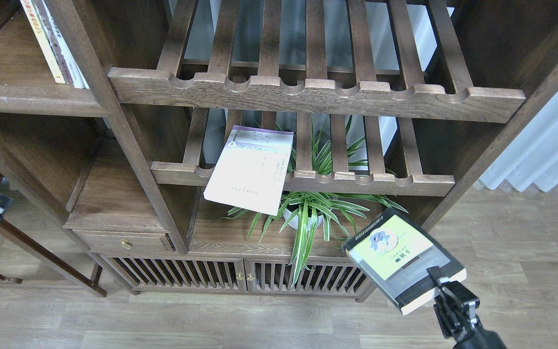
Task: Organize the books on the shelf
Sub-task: 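Tilt the white-and-green book out and lower it toward the robot, then grasp the white-and-green book with the left gripper beside the right gripper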
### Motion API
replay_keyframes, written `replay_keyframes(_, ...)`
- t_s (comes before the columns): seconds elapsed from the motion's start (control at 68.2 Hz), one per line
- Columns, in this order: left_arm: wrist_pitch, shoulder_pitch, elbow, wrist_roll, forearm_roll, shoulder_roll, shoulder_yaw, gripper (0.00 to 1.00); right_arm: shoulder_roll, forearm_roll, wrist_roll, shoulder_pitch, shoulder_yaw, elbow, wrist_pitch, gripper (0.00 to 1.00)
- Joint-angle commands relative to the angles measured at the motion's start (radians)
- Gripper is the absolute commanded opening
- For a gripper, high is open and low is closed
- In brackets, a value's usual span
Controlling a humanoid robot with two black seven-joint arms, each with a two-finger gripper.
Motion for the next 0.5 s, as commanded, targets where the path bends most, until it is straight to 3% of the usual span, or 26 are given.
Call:
replay_keyframes(0.0, 0.0, 0.0, 0.001, 0.002, -0.028, -0.005, 0.085, 0.99, 0.022, -0.011, 0.0, 0.012, -0.025, -0.003, 0.0, 0.06)
replay_keyframes(0.117, 0.0, -0.01, -0.001, 0.003, -0.088, -0.007, 0.219, 0.99, 0.05, -0.031, 0.0, 0.066, -0.033, -0.05, 0.0, 0.06)
replay_keyframes(0.484, 0.0, -0.013, -0.008, 0.002, -0.304, -0.044, 0.415, 0.99, 0.169, -0.065, -0.005, 0.176, -0.103, -0.092, 0.0, 0.06)
